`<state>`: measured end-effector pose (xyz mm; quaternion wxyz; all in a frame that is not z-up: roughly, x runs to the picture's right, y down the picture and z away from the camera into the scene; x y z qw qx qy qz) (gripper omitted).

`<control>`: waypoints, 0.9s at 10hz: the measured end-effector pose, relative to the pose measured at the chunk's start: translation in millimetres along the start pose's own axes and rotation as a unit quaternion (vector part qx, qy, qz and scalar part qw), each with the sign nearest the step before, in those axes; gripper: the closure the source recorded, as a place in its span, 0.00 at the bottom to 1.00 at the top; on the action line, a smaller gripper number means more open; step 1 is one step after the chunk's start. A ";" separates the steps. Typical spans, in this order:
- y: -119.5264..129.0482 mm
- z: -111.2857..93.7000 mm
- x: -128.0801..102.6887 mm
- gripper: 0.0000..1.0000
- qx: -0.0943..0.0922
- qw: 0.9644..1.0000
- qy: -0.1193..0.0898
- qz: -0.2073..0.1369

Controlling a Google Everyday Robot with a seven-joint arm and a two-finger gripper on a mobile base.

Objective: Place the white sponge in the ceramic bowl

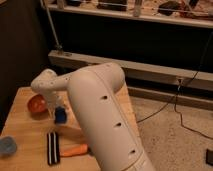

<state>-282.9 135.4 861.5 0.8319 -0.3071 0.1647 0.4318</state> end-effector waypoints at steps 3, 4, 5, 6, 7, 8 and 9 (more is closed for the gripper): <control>-0.6 8.6 1.1 0.35 0.002 1.000 0.010 0.002; -2.1 12.3 0.8 0.35 0.002 1.000 0.013 0.007; -2.4 14.1 0.1 0.35 0.001 1.000 0.015 0.010; -2.2 16.9 -1.3 0.35 -0.001 1.000 0.017 0.013; -1.1 18.7 -1.9 0.35 -0.001 1.000 0.020 0.014; -0.2 19.8 -2.2 0.35 0.000 1.000 0.022 0.011; 4.7 20.4 -3.3 0.40 0.003 1.000 0.025 -0.001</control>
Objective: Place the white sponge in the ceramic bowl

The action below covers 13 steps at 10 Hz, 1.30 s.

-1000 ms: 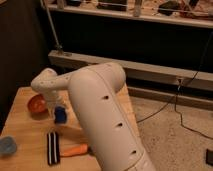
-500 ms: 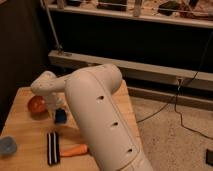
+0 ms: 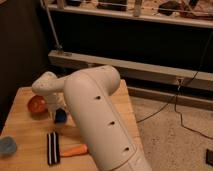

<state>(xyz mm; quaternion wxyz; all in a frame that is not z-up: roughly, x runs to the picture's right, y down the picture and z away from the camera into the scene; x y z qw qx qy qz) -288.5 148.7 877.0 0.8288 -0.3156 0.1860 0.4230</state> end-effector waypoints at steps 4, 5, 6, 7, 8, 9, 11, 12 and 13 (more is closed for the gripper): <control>9.9 -2.2 -1.9 0.82 0.010 1.000 0.010 -0.017; 9.7 -3.5 -2.0 0.90 0.014 1.000 0.011 -0.017; 6.8 -8.6 -2.5 0.99 0.024 1.000 0.012 -0.008; -0.9 -14.8 -3.1 1.00 0.034 0.999 0.011 0.006; -14.9 -27.2 -3.1 1.00 0.047 0.998 0.008 0.031; -33.1 -50.2 -2.6 1.00 0.062 0.996 0.000 0.062; -53.9 -93.8 -1.2 1.00 0.078 0.992 -0.019 0.101; -58.1 -113.6 -3.1 1.00 0.080 0.990 -0.033 0.112; -54.4 -146.3 -12.0 1.00 0.074 0.989 -0.064 0.114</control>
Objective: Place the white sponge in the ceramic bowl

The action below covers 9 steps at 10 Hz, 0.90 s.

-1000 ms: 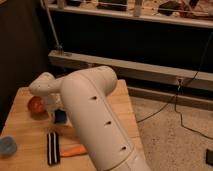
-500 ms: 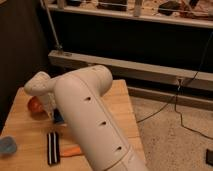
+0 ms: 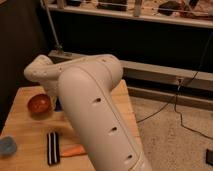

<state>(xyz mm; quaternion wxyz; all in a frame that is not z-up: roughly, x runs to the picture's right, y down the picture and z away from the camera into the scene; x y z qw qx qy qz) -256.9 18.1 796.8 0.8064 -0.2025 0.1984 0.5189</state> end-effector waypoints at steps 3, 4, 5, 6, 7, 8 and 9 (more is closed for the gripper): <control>32.1 -47.6 -22.0 1.00 -0.044 0.998 -0.050 -0.018; 40.1 -55.4 -25.4 1.00 -0.056 0.997 -0.056 -0.024; 47.8 -63.3 -30.8 1.00 -0.068 0.995 -0.065 -0.032; 57.1 -67.2 -35.3 1.00 -0.077 0.994 -0.070 -0.041; 68.1 -70.4 -39.4 1.00 -0.085 0.992 -0.072 -0.052; 75.6 -68.5 -43.3 1.00 -0.088 0.992 -0.070 -0.059; 78.9 -65.3 -46.6 1.00 -0.087 0.992 -0.068 -0.065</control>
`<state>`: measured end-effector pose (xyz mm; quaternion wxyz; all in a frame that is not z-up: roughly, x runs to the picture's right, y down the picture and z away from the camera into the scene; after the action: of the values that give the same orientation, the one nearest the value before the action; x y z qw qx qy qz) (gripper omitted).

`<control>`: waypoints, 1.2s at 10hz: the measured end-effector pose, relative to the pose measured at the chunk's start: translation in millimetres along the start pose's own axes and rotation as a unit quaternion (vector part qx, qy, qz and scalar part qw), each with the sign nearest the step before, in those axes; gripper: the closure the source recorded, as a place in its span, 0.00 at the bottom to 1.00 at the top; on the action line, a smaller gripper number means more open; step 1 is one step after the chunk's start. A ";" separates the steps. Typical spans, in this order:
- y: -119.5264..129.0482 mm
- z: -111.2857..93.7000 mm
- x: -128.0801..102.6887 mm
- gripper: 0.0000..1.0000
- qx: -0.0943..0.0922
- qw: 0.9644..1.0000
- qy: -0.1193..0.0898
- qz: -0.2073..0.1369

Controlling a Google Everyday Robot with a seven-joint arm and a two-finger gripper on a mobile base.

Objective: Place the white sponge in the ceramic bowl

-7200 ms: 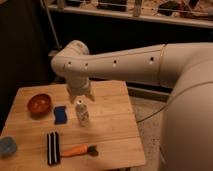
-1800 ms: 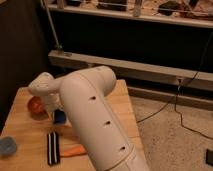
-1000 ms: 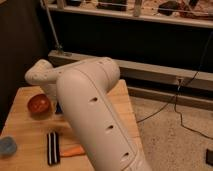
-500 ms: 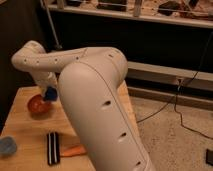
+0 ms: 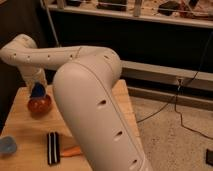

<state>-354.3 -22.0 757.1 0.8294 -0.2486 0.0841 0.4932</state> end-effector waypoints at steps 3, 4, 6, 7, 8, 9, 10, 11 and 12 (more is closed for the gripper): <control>12.7 18.6 -9.8 1.00 0.001 1.000 0.015 -0.017; 13.4 25.2 -12.0 1.00 0.003 1.000 0.020 -0.019; 13.5 43.0 -14.0 1.00 0.011 0.999 0.036 -0.022; 15.8 53.9 -13.3 1.00 0.016 0.999 0.046 -0.025; 15.2 66.2 -10.3 1.00 0.022 0.998 0.058 -0.027; 15.5 76.5 -7.5 1.00 0.026 0.997 0.068 -0.030; 17.9 84.8 -4.7 0.98 0.028 0.996 0.076 -0.036; 18.6 92.5 -1.4 0.90 0.032 0.995 0.083 -0.041; 19.4 99.9 1.6 0.79 0.035 0.994 0.090 -0.047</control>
<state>-380.7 36.3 836.2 0.8487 -0.2667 0.1635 0.4265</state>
